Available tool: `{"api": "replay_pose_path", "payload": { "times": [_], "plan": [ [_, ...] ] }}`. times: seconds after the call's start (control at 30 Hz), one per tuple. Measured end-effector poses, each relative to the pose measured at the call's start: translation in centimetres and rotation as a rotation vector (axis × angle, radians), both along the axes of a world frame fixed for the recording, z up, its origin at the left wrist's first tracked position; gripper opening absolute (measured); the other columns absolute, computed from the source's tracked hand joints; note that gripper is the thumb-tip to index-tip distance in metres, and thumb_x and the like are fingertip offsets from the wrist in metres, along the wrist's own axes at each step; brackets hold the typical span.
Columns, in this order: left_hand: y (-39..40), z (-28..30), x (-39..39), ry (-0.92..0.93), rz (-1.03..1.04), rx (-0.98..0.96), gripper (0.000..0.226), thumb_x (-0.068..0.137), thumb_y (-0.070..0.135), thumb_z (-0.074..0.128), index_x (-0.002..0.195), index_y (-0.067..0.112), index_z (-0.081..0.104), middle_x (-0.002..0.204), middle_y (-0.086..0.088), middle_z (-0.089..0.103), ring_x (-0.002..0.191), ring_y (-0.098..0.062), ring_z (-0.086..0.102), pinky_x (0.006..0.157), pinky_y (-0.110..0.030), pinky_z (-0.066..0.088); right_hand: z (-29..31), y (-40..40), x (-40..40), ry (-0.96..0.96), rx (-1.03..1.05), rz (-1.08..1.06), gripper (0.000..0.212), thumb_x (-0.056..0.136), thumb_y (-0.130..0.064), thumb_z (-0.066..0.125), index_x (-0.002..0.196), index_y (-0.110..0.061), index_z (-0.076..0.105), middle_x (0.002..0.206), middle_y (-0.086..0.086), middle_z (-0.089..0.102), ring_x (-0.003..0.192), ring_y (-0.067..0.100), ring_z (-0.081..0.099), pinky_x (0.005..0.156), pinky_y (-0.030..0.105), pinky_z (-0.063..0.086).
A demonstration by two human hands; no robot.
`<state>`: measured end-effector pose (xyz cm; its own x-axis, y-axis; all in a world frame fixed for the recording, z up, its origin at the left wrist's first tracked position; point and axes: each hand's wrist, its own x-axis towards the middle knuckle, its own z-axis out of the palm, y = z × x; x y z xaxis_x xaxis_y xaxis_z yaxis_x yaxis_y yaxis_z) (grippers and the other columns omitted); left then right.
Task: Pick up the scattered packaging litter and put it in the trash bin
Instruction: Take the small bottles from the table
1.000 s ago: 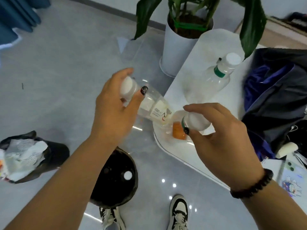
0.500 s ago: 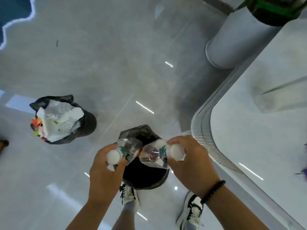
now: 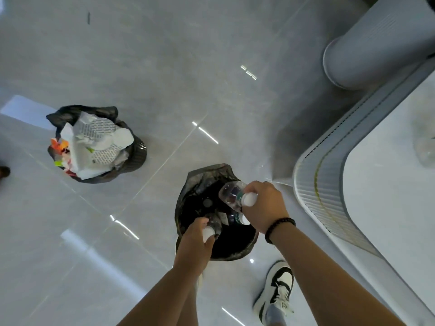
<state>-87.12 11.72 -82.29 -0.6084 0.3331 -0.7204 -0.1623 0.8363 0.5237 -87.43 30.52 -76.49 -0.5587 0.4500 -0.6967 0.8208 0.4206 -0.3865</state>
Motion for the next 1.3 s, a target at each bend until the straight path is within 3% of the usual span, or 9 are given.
{"api": "replay_pose_path", "payload": {
  "times": [0.2, 0.37, 0.5, 0.63, 0.83, 0.93, 1.1, 1.2, 1.3],
  "plan": [
    [-0.7, 0.5, -1.4, -0.007, 0.044, -0.039, 0.028, 0.094, 0.021, 0.055, 0.121, 0.017, 0.054, 0.118, 0.003, 0.064, 0.110, -0.017, 0.059, 0.093, -0.024, 0.047, -3.5, -0.9, -0.8, -0.076, -0.034, -0.028, 0.033, 0.078, -0.002, 0.061, 0.109, -0.015, 0.058, 0.115, 0.008, 0.050, 0.098, 0.022, 0.051, 0.076, 0.022, 0.041],
    [-0.8, 1.0, -2.2, 0.042, 0.116, -0.053, 0.023, 0.094, 0.014, 0.052, 0.117, 0.015, 0.057, 0.112, -0.001, 0.068, 0.107, -0.016, 0.062, 0.092, -0.026, 0.049, -6.7, -1.3, 0.0, -0.121, -0.047, 0.025, 0.044, 0.080, -0.004, 0.058, 0.122, -0.016, 0.055, 0.127, 0.010, 0.049, 0.115, 0.028, 0.051, 0.097, 0.033, 0.046],
    [2.0, 2.5, -2.5, 0.137, 0.179, -0.005, 0.017, 0.095, 0.014, 0.051, 0.108, 0.020, 0.059, 0.099, 0.005, 0.069, 0.094, -0.009, 0.064, 0.077, -0.011, 0.046, -6.6, 0.1, 1.8, -0.072, -0.138, -0.019, 0.039, 0.082, -0.004, 0.055, 0.120, -0.014, 0.058, 0.125, 0.009, 0.057, 0.113, 0.026, 0.055, 0.097, 0.030, 0.046],
    [8.9, 5.2, -1.6, 0.142, 0.279, 0.084, 0.011, 0.094, 0.019, 0.054, 0.100, 0.023, 0.063, 0.095, 0.008, 0.070, 0.093, -0.010, 0.064, 0.085, -0.025, 0.049, -1.4, 5.0, 4.0, 0.116, -0.192, -0.236, 0.029, 0.086, -0.008, 0.053, 0.113, -0.016, 0.060, 0.118, 0.002, 0.058, 0.101, 0.016, 0.058, 0.086, 0.022, 0.046],
    [23.3, 13.0, -0.2, 0.084, 0.406, 0.357, 0.010, 0.093, 0.015, 0.057, 0.101, 0.018, 0.063, 0.094, 0.008, 0.070, 0.091, -0.005, 0.064, 0.077, -0.011, 0.048, 11.6, 15.1, 8.5, 0.496, -0.080, -0.357, 0.027, 0.086, -0.002, 0.056, 0.092, -0.028, 0.062, 0.101, -0.010, 0.060, 0.085, -0.015, 0.054, 0.068, -0.001, 0.040],
    [30.1, 17.2, 1.2, 0.121, 0.301, 0.478, 0.012, 0.095, 0.016, 0.054, 0.101, 0.022, 0.063, 0.095, 0.011, 0.071, 0.095, -0.006, 0.065, 0.084, -0.017, 0.048, 18.2, 20.1, 10.4, 0.722, 0.017, -0.399, 0.033, 0.084, 0.004, 0.058, 0.089, -0.029, 0.062, 0.099, -0.011, 0.062, 0.089, -0.007, 0.059, 0.067, 0.002, 0.044],
    [38.2, 22.5, 4.2, 0.189, 0.105, 0.652, 0.021, 0.093, 0.013, 0.057, 0.107, 0.029, 0.058, 0.100, 0.016, 0.066, 0.095, 0.008, 0.058, 0.076, -0.003, 0.043, 24.8, 27.0, 13.6, 1.063, 0.571, -0.297, 0.026, 0.082, 0.002, 0.058, 0.104, -0.012, 0.062, 0.103, -0.002, 0.063, 0.100, 0.007, 0.059, 0.082, 0.017, 0.050],
    [41.6, 24.1, 5.9, 0.176, 0.006, 0.692, 0.027, 0.091, 0.018, 0.060, 0.114, 0.031, 0.052, 0.112, 0.015, 0.062, 0.103, 0.001, 0.058, 0.087, -0.009, 0.046, 24.3, 30.2, 14.8, 0.902, 0.728, -0.312, 0.036, 0.083, -0.007, 0.063, 0.118, -0.014, 0.058, 0.123, 0.007, 0.055, 0.118, 0.018, 0.049, 0.100, 0.018, 0.038],
    [43.1, 24.1, 6.7, 0.152, 0.015, 0.692, 0.031, 0.090, 0.015, 0.061, 0.114, 0.032, 0.049, 0.111, 0.014, 0.061, 0.102, 0.002, 0.057, 0.091, -0.015, 0.047, 21.6, 31.5, 14.2, 0.621, 0.571, -0.329, 0.057, 0.082, -0.021, 0.070, 0.133, -0.028, 0.047, 0.148, 0.005, 0.031, 0.136, 0.022, 0.029, 0.107, 0.018, 0.020]
  ]
}}
